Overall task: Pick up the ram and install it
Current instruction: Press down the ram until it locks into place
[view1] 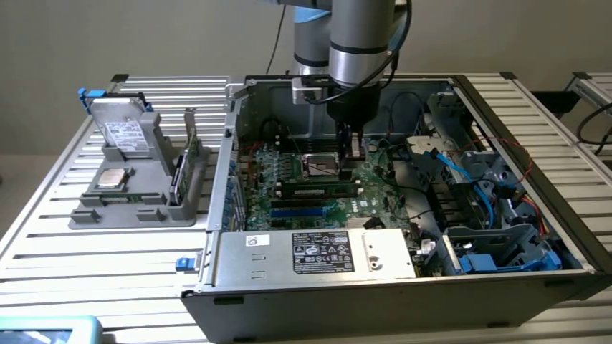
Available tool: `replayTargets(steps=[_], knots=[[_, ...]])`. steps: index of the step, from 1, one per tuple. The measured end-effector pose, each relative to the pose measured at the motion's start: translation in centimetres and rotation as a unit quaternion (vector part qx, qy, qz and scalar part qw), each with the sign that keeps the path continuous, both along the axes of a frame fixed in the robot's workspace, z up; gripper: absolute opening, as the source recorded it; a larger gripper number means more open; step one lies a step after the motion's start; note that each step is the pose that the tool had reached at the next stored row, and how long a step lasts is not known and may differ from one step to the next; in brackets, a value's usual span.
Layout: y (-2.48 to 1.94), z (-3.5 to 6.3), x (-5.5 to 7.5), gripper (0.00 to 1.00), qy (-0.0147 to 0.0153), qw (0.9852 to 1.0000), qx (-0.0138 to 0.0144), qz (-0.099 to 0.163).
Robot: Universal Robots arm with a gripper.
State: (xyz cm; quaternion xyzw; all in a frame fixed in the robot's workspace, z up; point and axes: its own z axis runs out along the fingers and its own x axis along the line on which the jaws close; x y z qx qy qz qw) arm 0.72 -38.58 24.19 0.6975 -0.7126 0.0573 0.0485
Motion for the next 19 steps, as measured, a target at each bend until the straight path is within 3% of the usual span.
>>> replayTargets(steps=[13, 19], knots=[[0.00, -0.65, -0.14, 0.11, 0.0000, 1.0000, -0.0016, 0.000], [-0.01, -0.85, -0.07, 0.11, 0.0001, 1.0000, -0.0043, 0.000]])
